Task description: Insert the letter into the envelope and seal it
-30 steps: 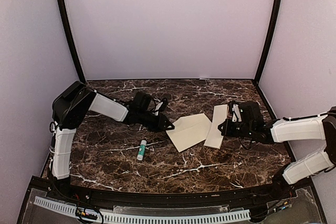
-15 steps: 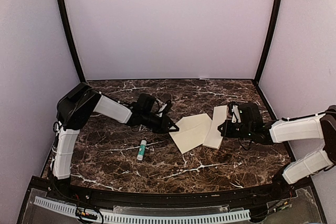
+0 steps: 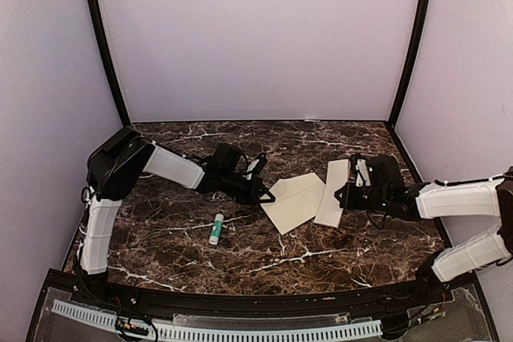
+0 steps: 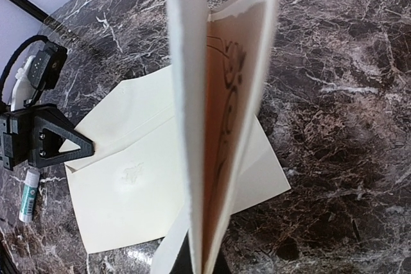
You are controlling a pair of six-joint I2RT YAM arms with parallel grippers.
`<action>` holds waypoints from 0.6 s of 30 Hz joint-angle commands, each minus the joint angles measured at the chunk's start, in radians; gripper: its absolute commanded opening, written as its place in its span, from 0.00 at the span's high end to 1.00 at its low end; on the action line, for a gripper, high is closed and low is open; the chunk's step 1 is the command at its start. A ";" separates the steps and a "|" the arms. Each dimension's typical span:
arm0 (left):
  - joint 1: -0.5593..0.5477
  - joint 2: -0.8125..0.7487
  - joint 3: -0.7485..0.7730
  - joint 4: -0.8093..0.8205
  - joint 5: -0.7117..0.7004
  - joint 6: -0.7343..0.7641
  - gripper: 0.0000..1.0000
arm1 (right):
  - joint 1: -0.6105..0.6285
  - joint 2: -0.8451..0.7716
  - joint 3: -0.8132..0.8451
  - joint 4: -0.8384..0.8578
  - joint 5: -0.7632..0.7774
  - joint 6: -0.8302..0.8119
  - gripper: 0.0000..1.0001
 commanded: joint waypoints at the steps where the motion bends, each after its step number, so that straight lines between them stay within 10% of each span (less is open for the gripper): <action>1: -0.038 -0.163 -0.039 -0.074 -0.102 0.112 1.00 | 0.010 -0.113 0.053 -0.054 -0.030 -0.093 1.00; 18: -0.099 -0.575 -0.174 -0.388 -0.359 0.374 1.00 | 0.011 -0.450 0.271 -0.135 -0.610 -0.773 1.00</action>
